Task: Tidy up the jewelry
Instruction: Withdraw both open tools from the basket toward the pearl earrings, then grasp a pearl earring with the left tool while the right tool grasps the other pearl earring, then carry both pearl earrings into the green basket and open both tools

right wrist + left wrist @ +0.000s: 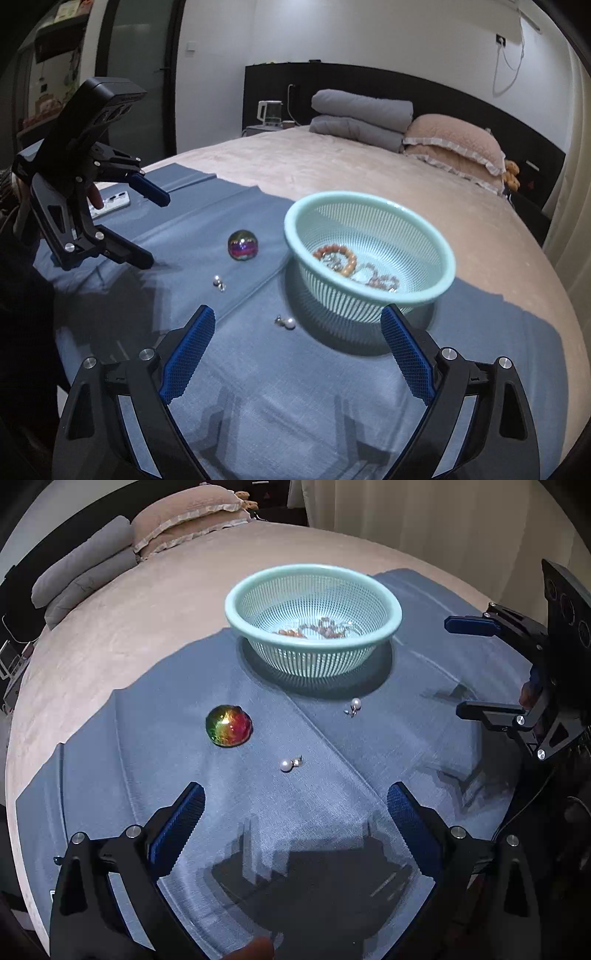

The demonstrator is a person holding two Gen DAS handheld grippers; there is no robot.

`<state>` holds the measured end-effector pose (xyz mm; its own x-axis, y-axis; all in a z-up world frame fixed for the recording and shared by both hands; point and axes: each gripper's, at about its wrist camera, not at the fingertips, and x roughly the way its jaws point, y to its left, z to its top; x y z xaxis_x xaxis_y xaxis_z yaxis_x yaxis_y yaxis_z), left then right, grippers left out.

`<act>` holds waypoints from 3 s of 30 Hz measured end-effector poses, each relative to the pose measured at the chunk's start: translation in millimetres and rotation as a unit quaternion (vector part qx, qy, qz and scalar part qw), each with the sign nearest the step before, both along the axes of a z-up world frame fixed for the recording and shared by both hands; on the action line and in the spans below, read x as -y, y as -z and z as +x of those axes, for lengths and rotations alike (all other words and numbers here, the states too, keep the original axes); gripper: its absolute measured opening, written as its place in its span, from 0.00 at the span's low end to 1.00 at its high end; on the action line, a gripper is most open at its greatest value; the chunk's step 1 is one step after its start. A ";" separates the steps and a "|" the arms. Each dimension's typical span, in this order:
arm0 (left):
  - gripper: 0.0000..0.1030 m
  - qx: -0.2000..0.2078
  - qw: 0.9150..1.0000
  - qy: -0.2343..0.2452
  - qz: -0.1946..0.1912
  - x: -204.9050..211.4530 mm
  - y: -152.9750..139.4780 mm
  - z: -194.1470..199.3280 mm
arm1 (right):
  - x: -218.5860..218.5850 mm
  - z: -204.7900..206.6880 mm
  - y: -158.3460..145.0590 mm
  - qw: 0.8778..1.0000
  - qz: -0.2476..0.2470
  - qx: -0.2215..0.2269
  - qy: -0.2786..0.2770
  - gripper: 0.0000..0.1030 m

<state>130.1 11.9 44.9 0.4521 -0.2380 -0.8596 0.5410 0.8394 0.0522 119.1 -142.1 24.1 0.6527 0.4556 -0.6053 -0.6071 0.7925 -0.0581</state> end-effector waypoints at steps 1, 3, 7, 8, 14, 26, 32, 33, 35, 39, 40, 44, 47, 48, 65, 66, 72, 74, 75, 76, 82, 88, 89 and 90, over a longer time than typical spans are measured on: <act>0.94 -0.002 1.000 0.001 0.006 2.4 6.7 0.8 | -3.1 4.0 5.3 1.000 0.001 -0.008 0.002 0.84; 0.94 -0.009 1.000 -0.001 0.011 5.4 18.7 4.6 | -7.6 10.7 15.8 1.000 0.006 -0.021 0.002 0.84; 0.94 -0.023 1.000 -0.017 -0.005 5.4 38.9 17.0 | -18.6 23.6 32.2 0.999 0.010 -0.041 0.002 0.84; 0.94 -0.028 0.999 -0.020 -0.010 5.0 43.0 20.7 | -21.6 26.3 35.7 0.999 0.010 -0.045 0.002 0.84; 0.91 -0.056 0.998 -0.036 -0.018 3.9 65.0 41.2 | -35.4 48.8 56.2 0.997 0.006 -0.070 0.011 0.83; 0.94 -0.037 0.997 -0.061 -0.011 6.9 90.6 50.8 | -53.1 73.8 85.9 0.990 -0.029 -0.132 0.041 0.87; 0.95 -0.018 0.996 -0.080 -0.028 4.0 91.2 40.3 | -52.9 72.7 87.0 0.990 -0.028 -0.131 0.048 0.88; 0.92 -0.016 0.996 -0.086 -0.029 2.8 91.4 38.1 | -53.5 71.1 85.9 0.990 -0.031 -0.126 0.052 0.86; 0.83 -0.008 0.993 -0.114 -0.029 -0.2 89.2 32.8 | -52.5 69.8 83.0 0.991 -0.029 -0.121 0.059 0.79; 0.21 0.003 0.990 -0.139 -0.039 -2.6 82.2 23.9 | -47.1 65.6 78.9 0.991 -0.014 -0.114 0.074 0.24; 0.21 0.008 0.989 -0.141 -0.035 -0.3 82.4 20.6 | -48.2 64.7 79.0 0.991 -0.017 -0.111 0.074 0.20; 0.20 0.026 0.990 -0.135 -0.024 8.4 82.0 6.5 | -46.2 61.4 78.1 0.991 -0.008 -0.112 0.077 0.20; 0.20 0.015 0.989 -0.143 -0.041 5.3 78.2 -4.1 | -38.3 58.3 77.1 0.988 0.018 -0.125 0.083 0.20; 0.20 0.014 0.989 -0.144 -0.043 4.3 77.3 -7.3 | -37.0 56.0 76.2 0.988 0.023 -0.128 0.083 0.20; 0.20 0.101 0.981 -0.158 -0.041 -7.6 -17.2 -2.7 | 32.7 26.2 -25.7 0.987 0.080 -0.061 0.129 0.20; 0.20 0.105 0.981 -0.156 -0.043 -7.7 -25.5 4.9 | 36.5 29.6 -38.4 0.987 0.083 -0.048 0.131 0.20; 0.20 0.140 0.980 -0.138 -0.041 3.7 -66.2 35.5 | 47.3 52.5 -92.2 0.988 0.084 0.008 0.128 0.20; 0.20 0.144 0.979 -0.136 -0.044 6.1 -75.3 46.3 | 48.0 62.1 -101.1 0.988 0.085 0.018 0.127 0.20; 0.20 0.146 0.979 -0.135 -0.045 7.9 -77.9 52.0 | 47.6 67.3 -103.3 0.988 0.085 0.019 0.126 0.20; 0.20 0.145 0.979 -0.132 -0.047 10.0 -79.4 57.8 | 46.9 72.4 -103.9 0.989 0.084 0.020 0.124 0.20; 0.20 0.131 0.983 -0.122 -0.037 22.4 -70.2 94.4 | 43.1 105.7 -88.1 0.990 0.081 0.005 0.115 0.20; 0.20 0.094 0.990 -0.105 -0.027 39.9 -35.6 123.6 | 39.9 138.9 -51.0 0.990 0.080 -0.031 0.111 0.20; 0.20 0.084 0.991 -0.103 -0.026 41.6 -28.9 128.3 | 40.2 144.4 -42.7 0.990 0.082 -0.039 0.111 0.20; 0.20 0.075 0.992 -0.103 -0.024 43.1 -21.6 132.0 | 39.2 148.8 -35.2 0.989 0.083 -0.049 0.110 0.20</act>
